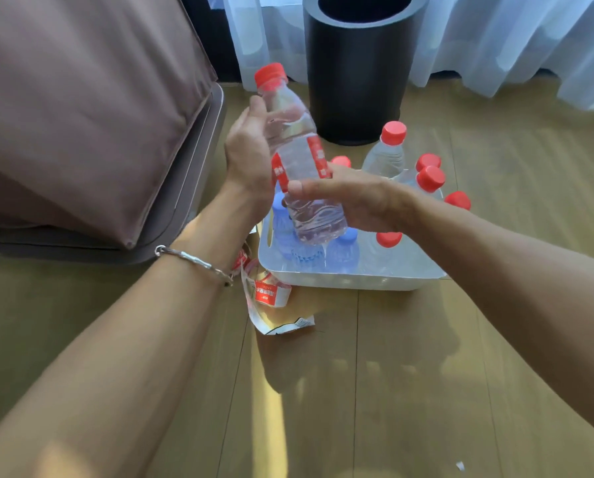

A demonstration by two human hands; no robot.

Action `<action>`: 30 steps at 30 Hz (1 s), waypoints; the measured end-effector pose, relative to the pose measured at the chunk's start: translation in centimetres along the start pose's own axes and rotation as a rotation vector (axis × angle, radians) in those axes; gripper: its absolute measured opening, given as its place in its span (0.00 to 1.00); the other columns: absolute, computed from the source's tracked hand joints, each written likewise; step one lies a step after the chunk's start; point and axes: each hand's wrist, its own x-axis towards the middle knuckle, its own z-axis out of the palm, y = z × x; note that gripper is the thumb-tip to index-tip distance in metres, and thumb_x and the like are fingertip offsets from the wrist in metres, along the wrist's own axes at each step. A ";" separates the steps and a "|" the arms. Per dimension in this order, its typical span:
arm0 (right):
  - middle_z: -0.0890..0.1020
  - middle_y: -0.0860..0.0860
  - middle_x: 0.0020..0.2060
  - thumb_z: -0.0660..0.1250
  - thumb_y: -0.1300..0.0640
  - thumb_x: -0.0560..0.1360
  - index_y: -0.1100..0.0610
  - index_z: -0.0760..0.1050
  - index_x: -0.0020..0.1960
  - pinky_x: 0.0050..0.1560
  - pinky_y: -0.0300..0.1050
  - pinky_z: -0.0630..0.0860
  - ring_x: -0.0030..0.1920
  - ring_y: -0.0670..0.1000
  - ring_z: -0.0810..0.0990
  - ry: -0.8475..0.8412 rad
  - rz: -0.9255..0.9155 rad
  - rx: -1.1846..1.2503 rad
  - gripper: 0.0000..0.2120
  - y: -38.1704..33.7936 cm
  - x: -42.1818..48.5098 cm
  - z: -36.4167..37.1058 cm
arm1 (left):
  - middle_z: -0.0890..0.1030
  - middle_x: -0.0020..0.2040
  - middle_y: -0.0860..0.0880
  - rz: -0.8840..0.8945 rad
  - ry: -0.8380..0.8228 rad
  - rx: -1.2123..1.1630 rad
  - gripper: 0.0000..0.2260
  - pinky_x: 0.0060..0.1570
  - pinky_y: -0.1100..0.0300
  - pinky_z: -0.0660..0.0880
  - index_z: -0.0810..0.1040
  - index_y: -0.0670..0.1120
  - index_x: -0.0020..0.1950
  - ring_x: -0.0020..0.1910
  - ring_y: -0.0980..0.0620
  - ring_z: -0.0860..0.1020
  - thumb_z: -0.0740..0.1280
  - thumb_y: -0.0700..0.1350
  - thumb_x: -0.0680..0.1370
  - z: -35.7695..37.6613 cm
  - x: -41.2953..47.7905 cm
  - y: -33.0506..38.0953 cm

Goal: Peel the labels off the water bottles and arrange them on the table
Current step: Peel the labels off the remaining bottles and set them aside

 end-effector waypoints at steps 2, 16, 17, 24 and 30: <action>0.81 0.56 0.51 0.68 0.55 0.76 0.54 0.73 0.59 0.50 0.45 0.82 0.51 0.54 0.84 0.010 -0.012 -0.008 0.13 -0.2 0.2 0.0 | 0.78 0.43 0.42 -0.077 -0.052 -0.138 0.18 0.50 0.49 0.75 0.75 0.40 0.50 0.42 0.45 0.77 0.54 0.52 0.83 0.0 0.4 0.2; 0.80 0.48 0.50 0.69 0.39 0.71 0.46 0.66 0.63 0.49 0.49 0.79 0.48 0.48 0.81 0.726 -0.179 -0.464 0.25 0.8 2.5 0.1 | 0.82 0.48 0.48 -0.054 -0.176 0.426 0.17 0.37 0.64 0.77 0.76 0.44 0.62 0.41 0.56 0.82 0.66 0.53 0.79 0.1 -0.1 -0.4; 0.81 0.48 0.50 0.68 0.39 0.71 0.46 0.66 0.65 0.48 0.49 0.79 0.48 0.48 0.82 0.697 -0.179 -0.498 0.26 1.0 2.6 0.0 | 0.82 0.48 0.48 -0.042 -0.175 0.394 0.16 0.36 0.65 0.76 0.75 0.43 0.63 0.41 0.56 0.82 0.68 0.49 0.79 0.1 -0.1 -0.5; 0.77 0.53 0.54 0.63 0.29 0.71 0.41 0.57 0.77 0.57 0.50 0.76 0.57 0.50 0.76 0.624 -0.259 -0.611 0.39 2.7 3.2 0.4 | 0.80 0.39 0.48 -0.115 -0.124 0.269 0.06 0.29 0.65 0.74 0.77 0.45 0.50 0.30 0.57 0.79 0.60 0.40 0.80 -1.4 -0.7 0.3; 0.75 0.52 0.56 0.59 0.31 0.75 0.42 0.55 0.79 0.55 0.36 0.71 0.55 0.43 0.73 0.582 -0.305 -0.585 0.36 2.8 2.7 0.2 | 0.79 0.43 0.44 -0.111 -0.229 0.230 0.15 0.31 0.60 0.76 0.74 0.43 0.55 0.37 0.51 0.79 0.59 0.46 0.71 -2.1 -0.4 0.0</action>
